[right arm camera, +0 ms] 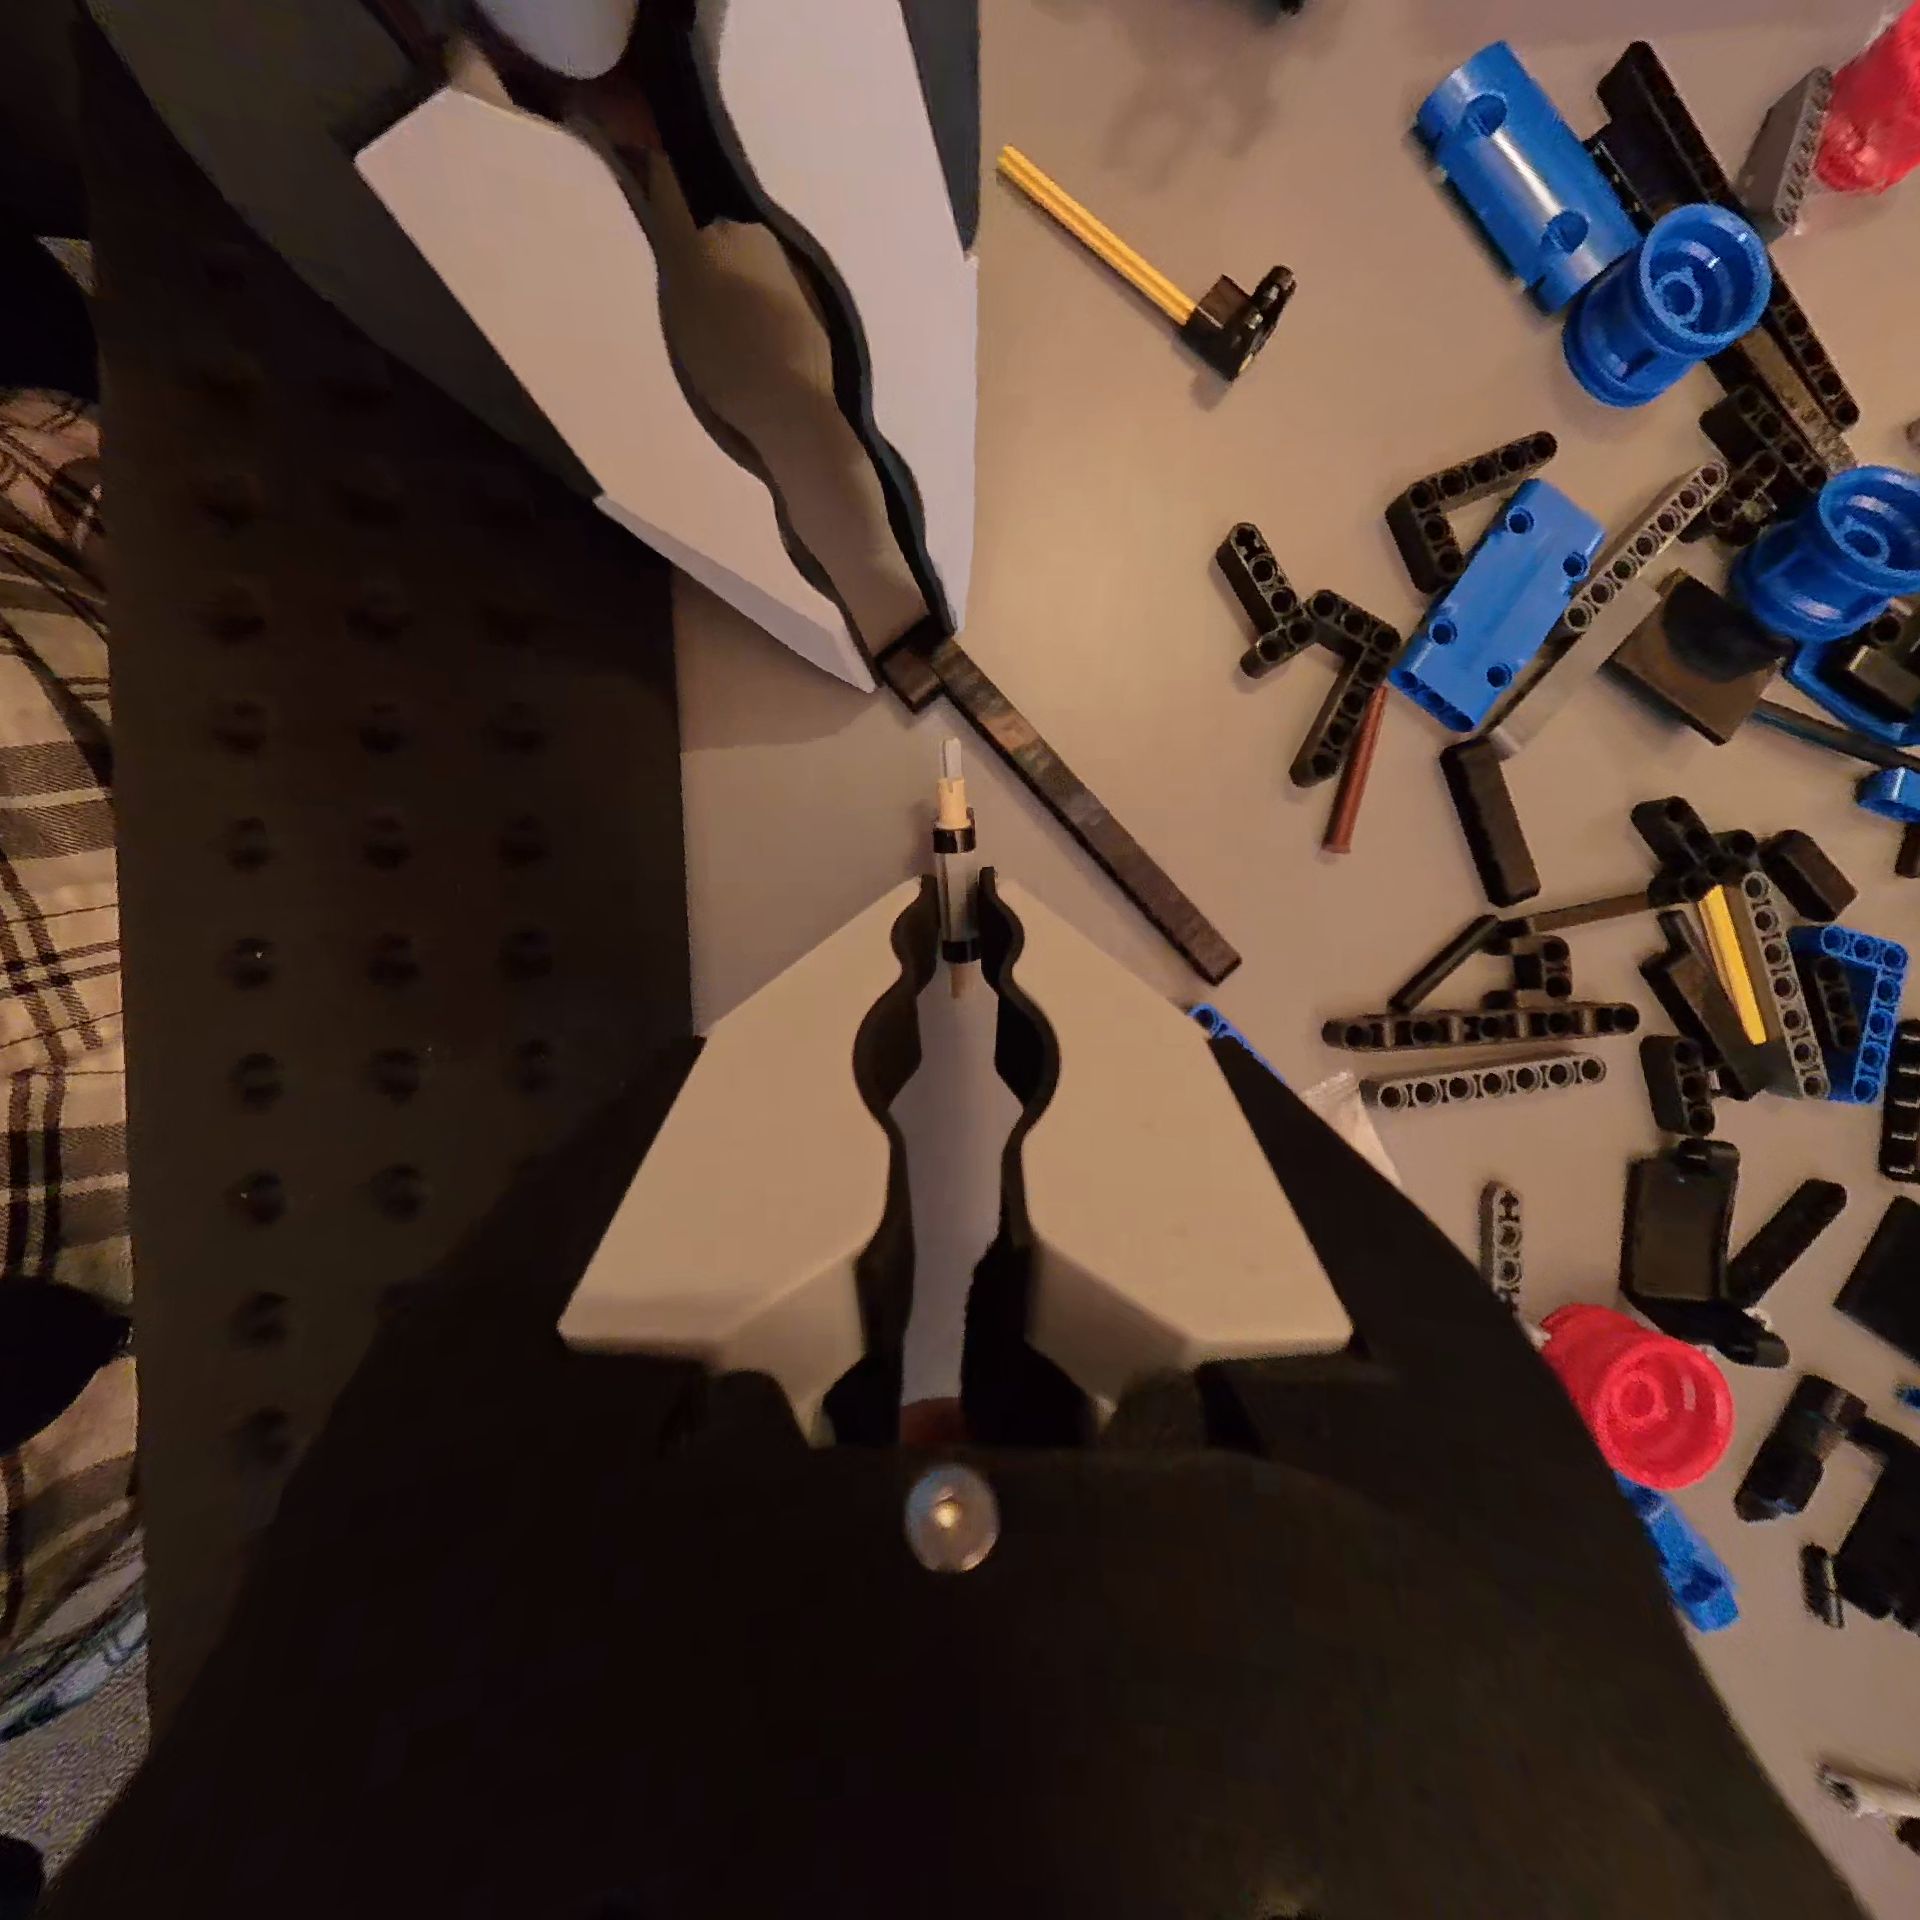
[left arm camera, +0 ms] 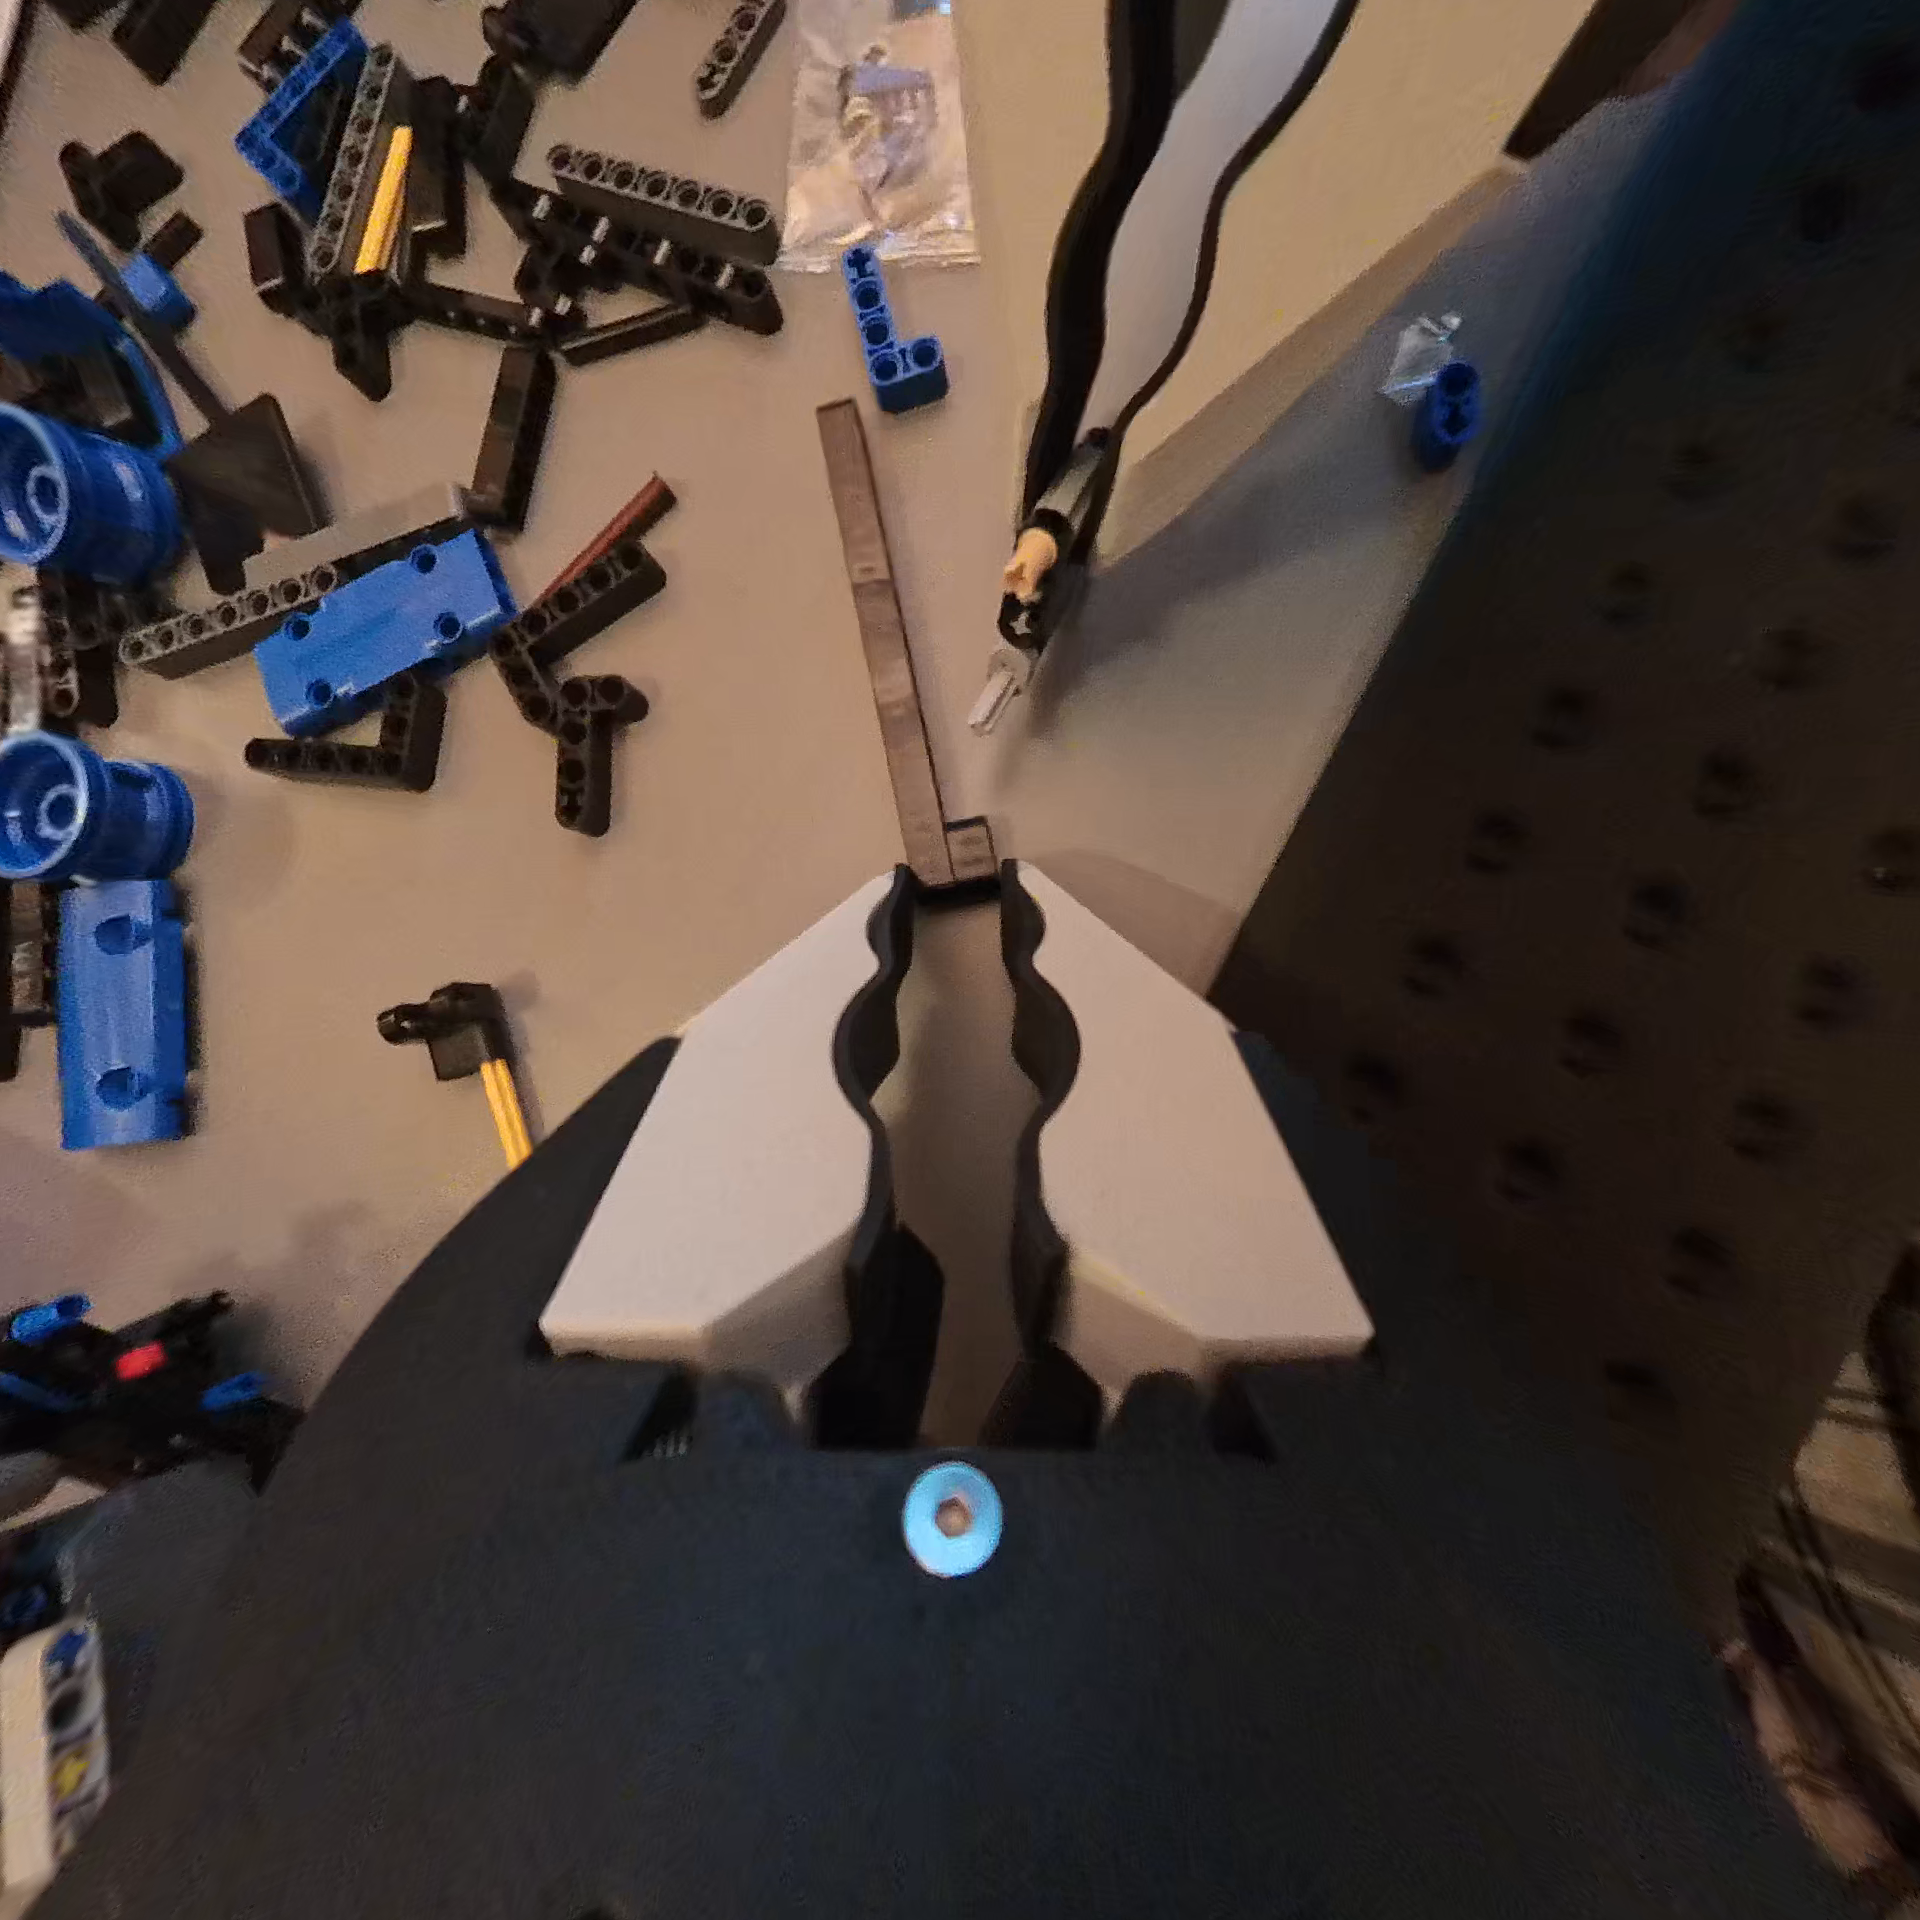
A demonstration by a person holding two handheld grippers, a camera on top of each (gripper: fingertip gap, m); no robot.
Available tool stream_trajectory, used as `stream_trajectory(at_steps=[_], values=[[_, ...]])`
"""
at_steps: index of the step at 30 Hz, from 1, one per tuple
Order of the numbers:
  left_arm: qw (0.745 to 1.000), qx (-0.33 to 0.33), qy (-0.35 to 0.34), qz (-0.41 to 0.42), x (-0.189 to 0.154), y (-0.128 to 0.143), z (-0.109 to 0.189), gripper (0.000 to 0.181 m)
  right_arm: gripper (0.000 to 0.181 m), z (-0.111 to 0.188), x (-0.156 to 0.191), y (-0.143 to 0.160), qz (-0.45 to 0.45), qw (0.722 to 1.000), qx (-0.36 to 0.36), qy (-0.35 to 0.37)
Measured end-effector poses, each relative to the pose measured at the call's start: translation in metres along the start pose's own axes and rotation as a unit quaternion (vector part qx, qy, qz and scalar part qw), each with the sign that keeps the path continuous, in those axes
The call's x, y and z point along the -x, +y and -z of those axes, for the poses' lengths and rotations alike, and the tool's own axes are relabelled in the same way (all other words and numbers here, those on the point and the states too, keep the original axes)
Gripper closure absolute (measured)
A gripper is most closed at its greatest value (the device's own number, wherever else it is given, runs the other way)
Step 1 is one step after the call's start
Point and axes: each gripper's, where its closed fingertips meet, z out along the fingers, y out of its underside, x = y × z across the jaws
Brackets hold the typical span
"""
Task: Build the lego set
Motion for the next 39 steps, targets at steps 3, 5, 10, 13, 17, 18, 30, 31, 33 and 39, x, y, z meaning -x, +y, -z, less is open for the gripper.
stream_trajectory(at_steps=[3, 5, 10, 13, 17, 18, 30, 31, 33, 39], values=[[1.0, 0.004, -0.024, -0.006, -0.003, -0.005, -0.003, 0.166, 0.175, 0.001, -0.002, 0.003, -0.005, 1.0, 0.005, 0.005], [1.0, -0.002, -0.012, -0.009, -0.008, -0.011, -0.006, 0.166, 0.175, 0.003, -0.005, 0.006, -0.005, 1.0, 0.014, 0.013], [0.999, -0.011, 0.033, -0.027, -0.015, -0.015, -0.008, 0.165, 0.175, 0.008, -0.006, 0.013, -0.018, 1.0, 0.021, 0.015], [0.998, -0.013, 0.055, -0.028, -0.018, -0.018, -0.011, 0.166, 0.175, 0.009, -0.003, 0.014, -0.031, 0.999, 0.021, 0.005], [0.998, -0.022, 0.045, -0.039, -0.019, -0.026, -0.016, 0.167, 0.175, 0.01, -0.001, 0.015, -0.059, 0.998, 0.019, -0.01], [0.998, -0.024, 0.04, -0.042, -0.019, -0.026, -0.016, 0.167, 0.175, 0.01, -0.002, 0.015, -0.072, 0.997, 0.015, -0.015], [0.997, -0.053, -0.045, -0.029, 0.004, -0.035, -0.011, 0.167, 0.176, 0.009, -0.009, 0.013, -0.13, 0.991, -0.01, -0.006], [0.997, -0.057, -0.048, -0.027, 0.006, -0.035, -0.01, 0.167, 0.176, 0.009, -0.009, 0.013, -0.133, 0.991, -0.011, -0.006], [0.997, -0.068, -0.045, -0.017, 0.006, -0.038, -0.008, 0.167, 0.176, 0.01, -0.01, 0.014, -0.138, 0.99, -0.011, -0.004], [0.996, -0.066, -0.058, -0.025, 0.007, -0.039, -0.009, 0.167, 0.175, 0.007, -0.017, 0.013, -0.162, 0.986, -0.023, -0.009]])
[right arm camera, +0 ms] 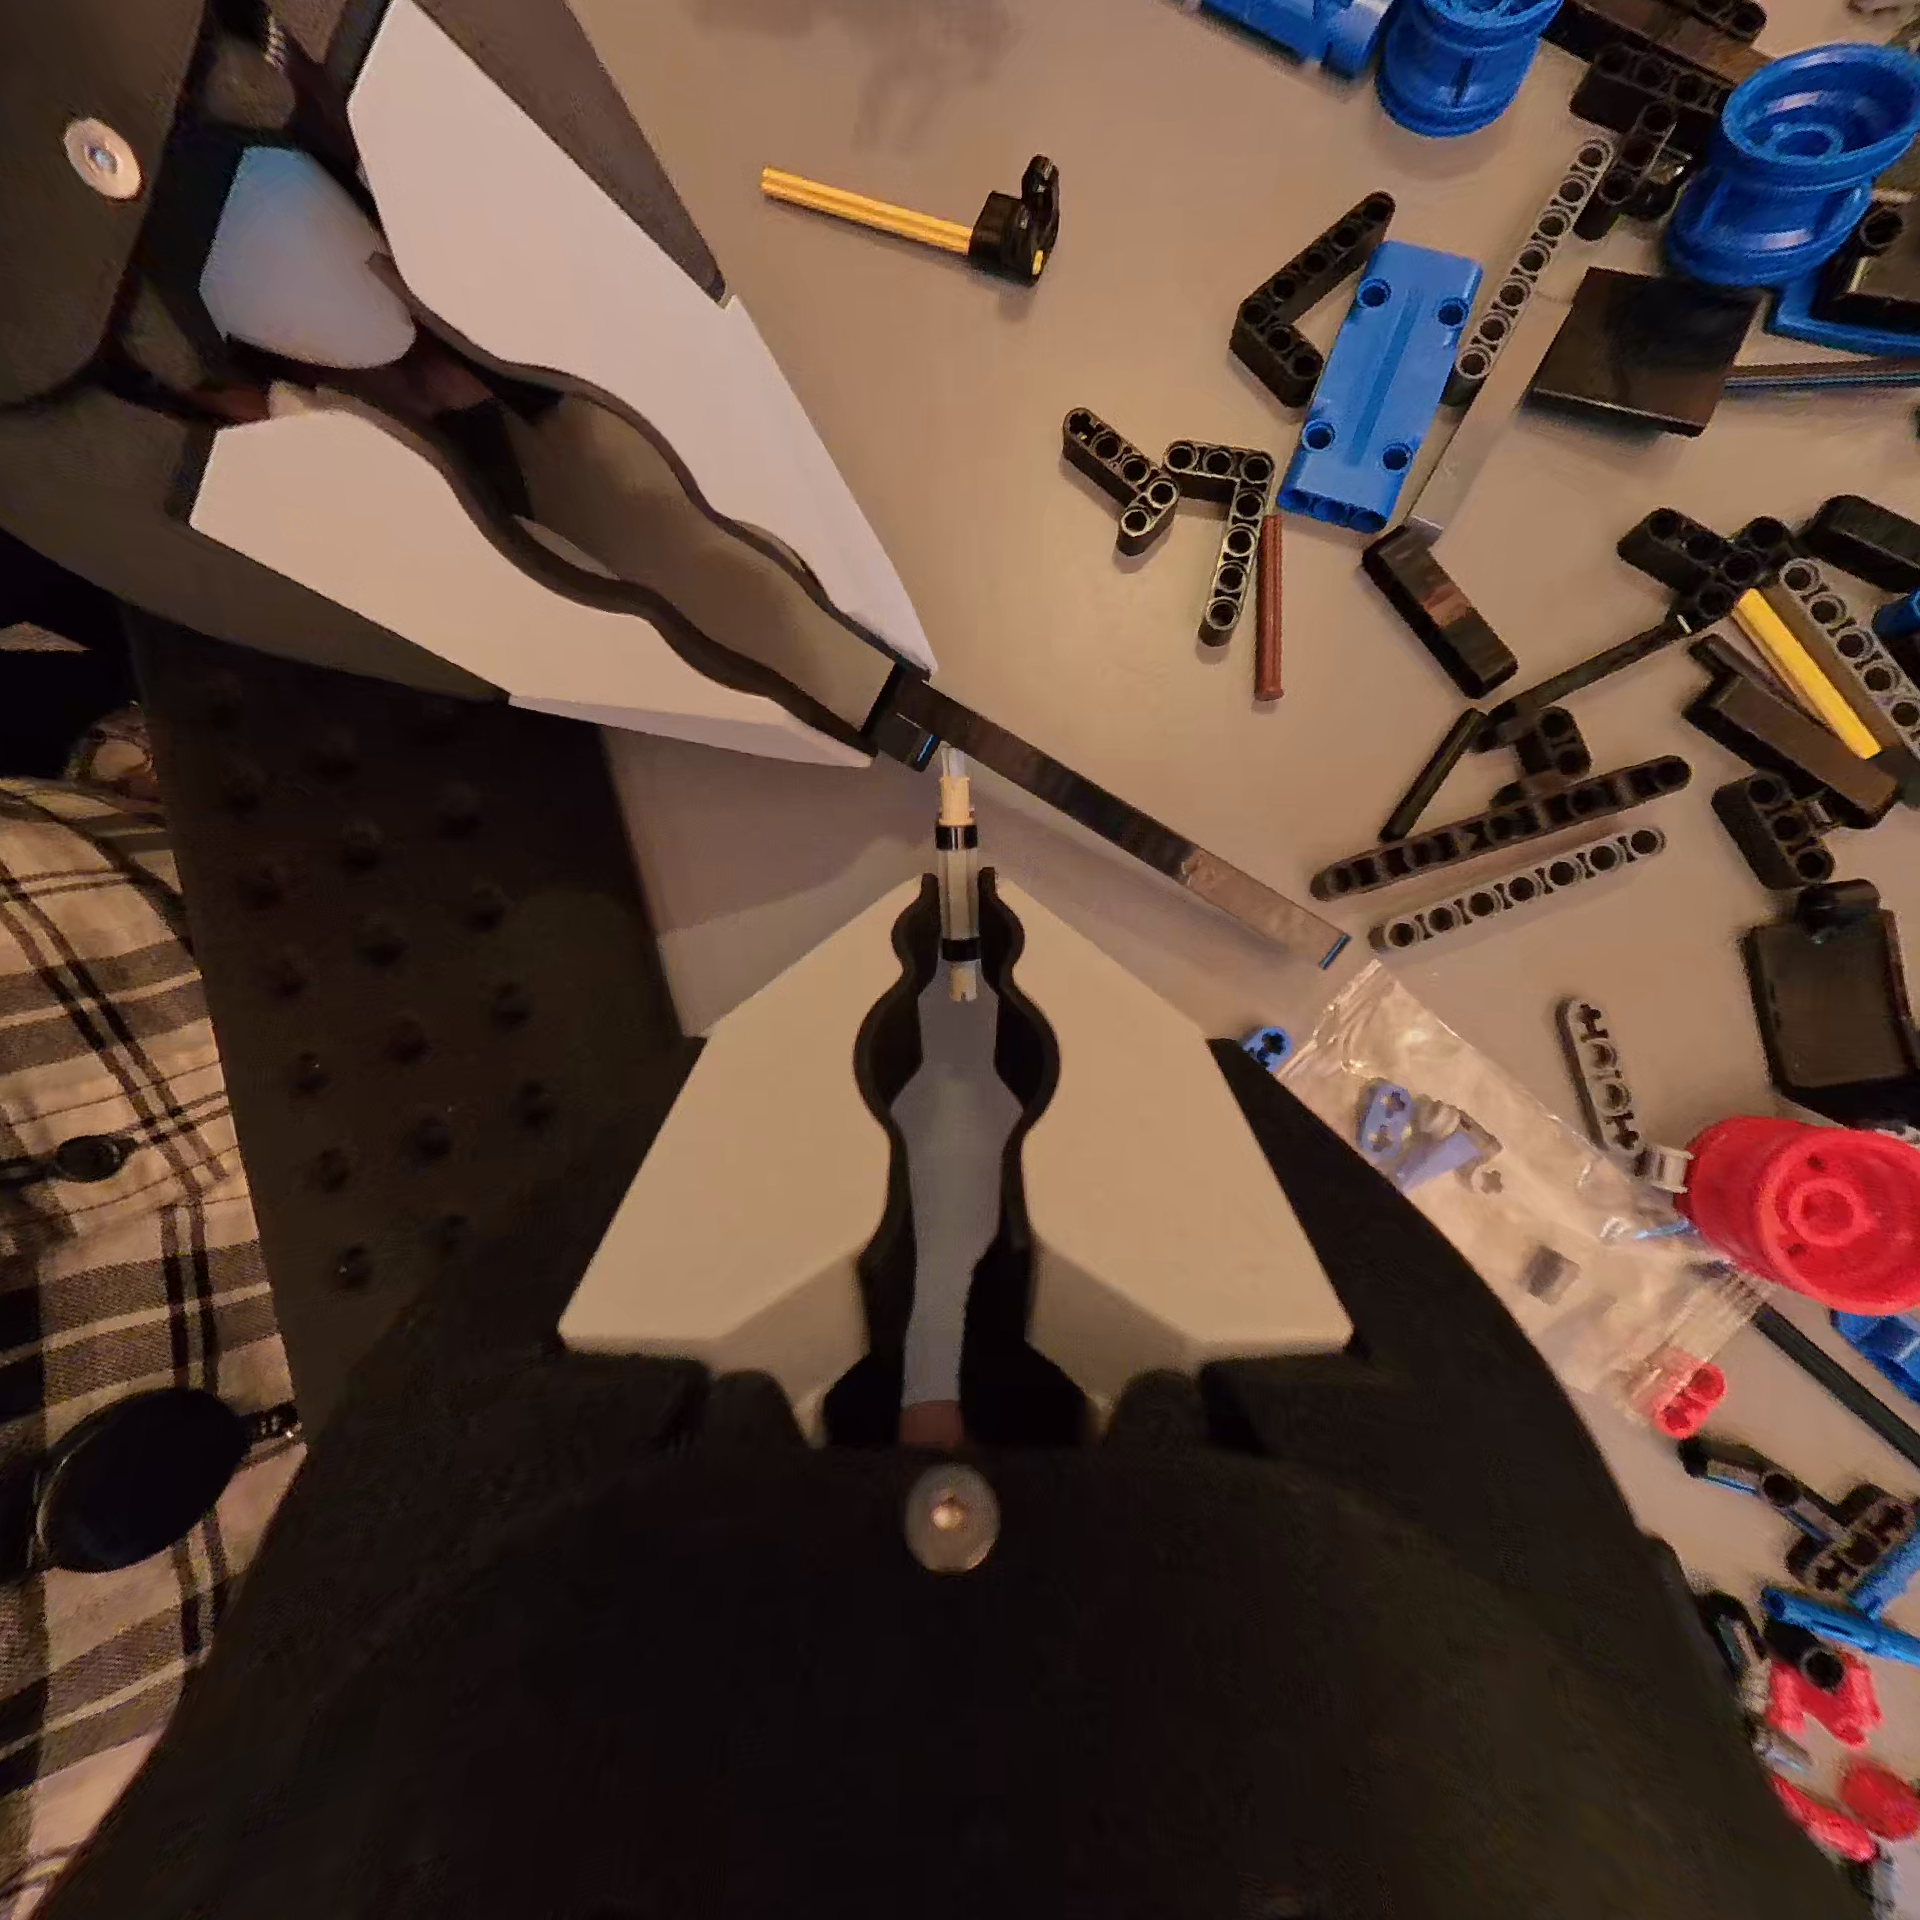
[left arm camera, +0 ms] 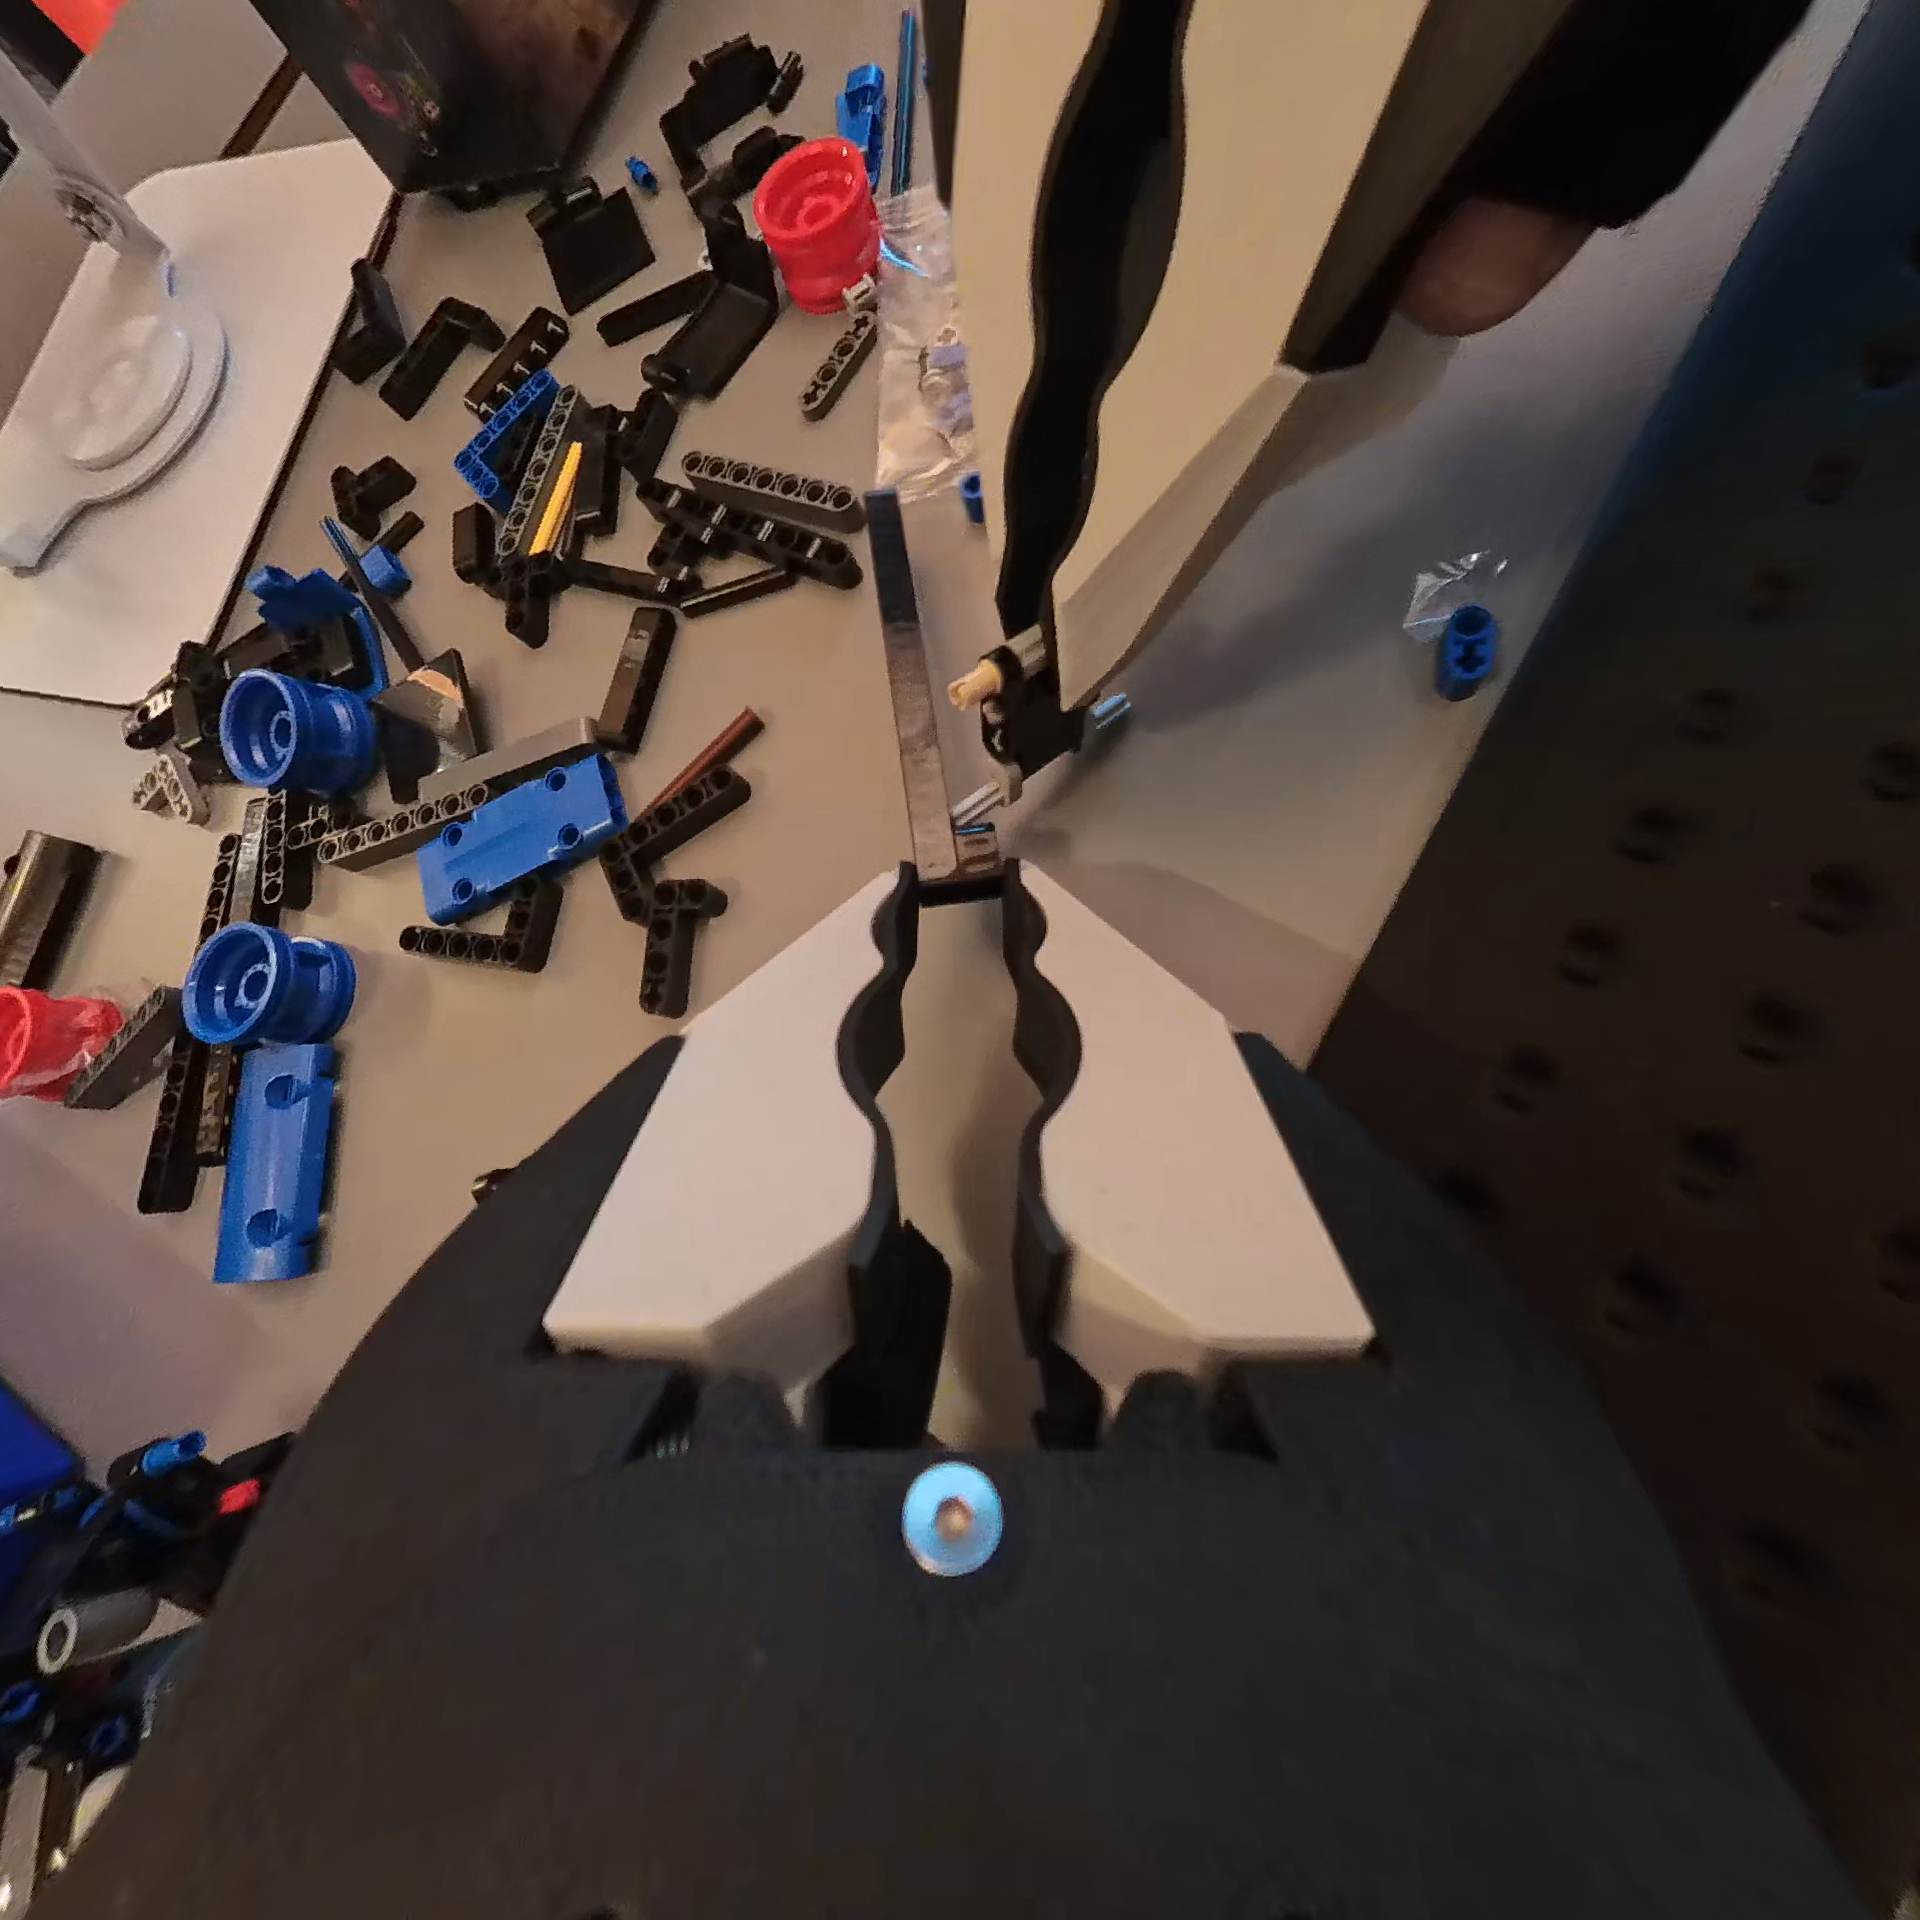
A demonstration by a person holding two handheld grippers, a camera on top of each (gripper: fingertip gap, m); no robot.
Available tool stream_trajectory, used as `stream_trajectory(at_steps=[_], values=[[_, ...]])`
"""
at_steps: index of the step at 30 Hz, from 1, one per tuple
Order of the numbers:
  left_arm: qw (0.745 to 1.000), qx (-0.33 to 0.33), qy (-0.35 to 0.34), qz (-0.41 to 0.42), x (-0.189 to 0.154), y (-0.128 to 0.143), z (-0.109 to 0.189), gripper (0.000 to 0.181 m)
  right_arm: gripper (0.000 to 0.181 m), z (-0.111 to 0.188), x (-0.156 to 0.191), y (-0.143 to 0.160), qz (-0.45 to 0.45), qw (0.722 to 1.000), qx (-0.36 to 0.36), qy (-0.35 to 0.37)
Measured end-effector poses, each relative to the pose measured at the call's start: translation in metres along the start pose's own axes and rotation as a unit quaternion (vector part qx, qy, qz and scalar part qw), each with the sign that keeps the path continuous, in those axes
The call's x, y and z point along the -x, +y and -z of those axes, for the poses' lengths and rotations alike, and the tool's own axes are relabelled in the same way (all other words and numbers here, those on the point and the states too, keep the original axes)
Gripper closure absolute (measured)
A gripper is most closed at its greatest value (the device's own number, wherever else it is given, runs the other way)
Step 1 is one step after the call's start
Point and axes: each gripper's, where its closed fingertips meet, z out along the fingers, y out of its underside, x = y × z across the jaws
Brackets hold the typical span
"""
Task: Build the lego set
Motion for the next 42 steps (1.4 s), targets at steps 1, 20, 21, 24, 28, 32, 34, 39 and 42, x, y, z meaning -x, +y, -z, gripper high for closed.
stream_trajectory(at_steps=[1, 20, 21, 24, 28, 32, 34, 39, 42], values=[[1.0, 0.0, 0.0, 0.001, 0.0, 0.0, 0.0, 0.167, 0.176, 0.0, 0.0, 0.0, -0.005, 1.0, -0.002, -0.002], [0.999, 0.032, -0.037, 0.012, -0.002, 0.001, -0.007, 0.167, 0.176, -0.002, -0.001, -0.003, -0.105, 0.991, -0.082, 0.029], [0.999, 0.033, -0.04, 0.007, -0.003, 0.0, -0.008, 0.167, 0.176, -0.002, -0.001, -0.002, -0.108, 0.99, -0.087, 0.033], [0.999, 0.022, -0.016, 0.033, -0.006, -0.003, -0.009, 0.167, 0.176, -0.001, -0.001, -0.003, -0.11, 0.987, -0.104, 0.047], [0.999, 0.017, 0.002, 0.036, -0.01, -0.004, -0.009, 0.167, 0.176, -0.001, -0.001, -0.005, -0.095, 0.986, -0.117, 0.07], [0.999, 0.019, 0.038, 0.018, -0.017, -0.003, -0.011, 0.175, 0.175, -0.002, -0.003, -0.005, -0.083, 0.986, -0.118, 0.08], [0.999, 0.023, 0.047, 0.007, -0.017, -0.001, -0.011, 0.175, 0.175, -0.003, -0.002, -0.005, -0.085, 0.987, -0.117, 0.072], [0.995, 0.036, 0.091, 0.001, -0.025, 0.004, -0.012, 0.171, 0.174, -0.004, 0.002, -0.003, -0.069, 0.991, -0.107, 0.048], [0.993, 0.031, 0.112, -0.002, -0.029, 0.004, -0.011, 0.163, 0.165, -0.002, 0.001, -0.001, -0.054, 0.993, -0.099, 0.037]])
